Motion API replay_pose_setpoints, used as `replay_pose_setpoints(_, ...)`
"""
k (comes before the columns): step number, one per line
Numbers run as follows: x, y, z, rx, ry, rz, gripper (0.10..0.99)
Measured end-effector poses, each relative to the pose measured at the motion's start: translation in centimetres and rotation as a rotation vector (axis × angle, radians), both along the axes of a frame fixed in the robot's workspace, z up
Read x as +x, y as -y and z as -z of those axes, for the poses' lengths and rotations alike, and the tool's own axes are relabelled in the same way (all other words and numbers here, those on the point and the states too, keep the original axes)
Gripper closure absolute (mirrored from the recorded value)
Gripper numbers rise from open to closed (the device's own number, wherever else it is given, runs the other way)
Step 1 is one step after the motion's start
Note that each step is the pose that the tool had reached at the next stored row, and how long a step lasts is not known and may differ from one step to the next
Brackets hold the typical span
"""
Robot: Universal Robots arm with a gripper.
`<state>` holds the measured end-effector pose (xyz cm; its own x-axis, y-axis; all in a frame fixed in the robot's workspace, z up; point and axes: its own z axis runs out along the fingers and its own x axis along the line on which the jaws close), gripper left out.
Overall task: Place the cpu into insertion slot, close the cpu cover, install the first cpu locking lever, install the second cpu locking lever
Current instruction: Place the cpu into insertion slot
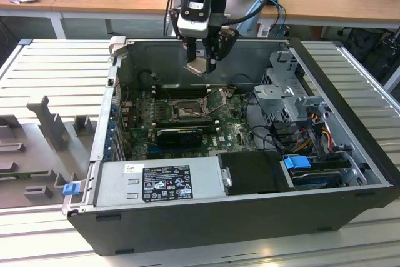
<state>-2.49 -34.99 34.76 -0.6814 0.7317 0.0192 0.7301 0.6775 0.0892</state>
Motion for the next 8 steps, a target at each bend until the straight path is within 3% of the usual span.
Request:
replay_pose_setpoints(3,0.00,0.00,0.02,0.000,0.0000,0.024,0.561)
replay_pose_setpoints(8,0.00,0.00,0.09,0.000,0.0000,0.148,0.561)
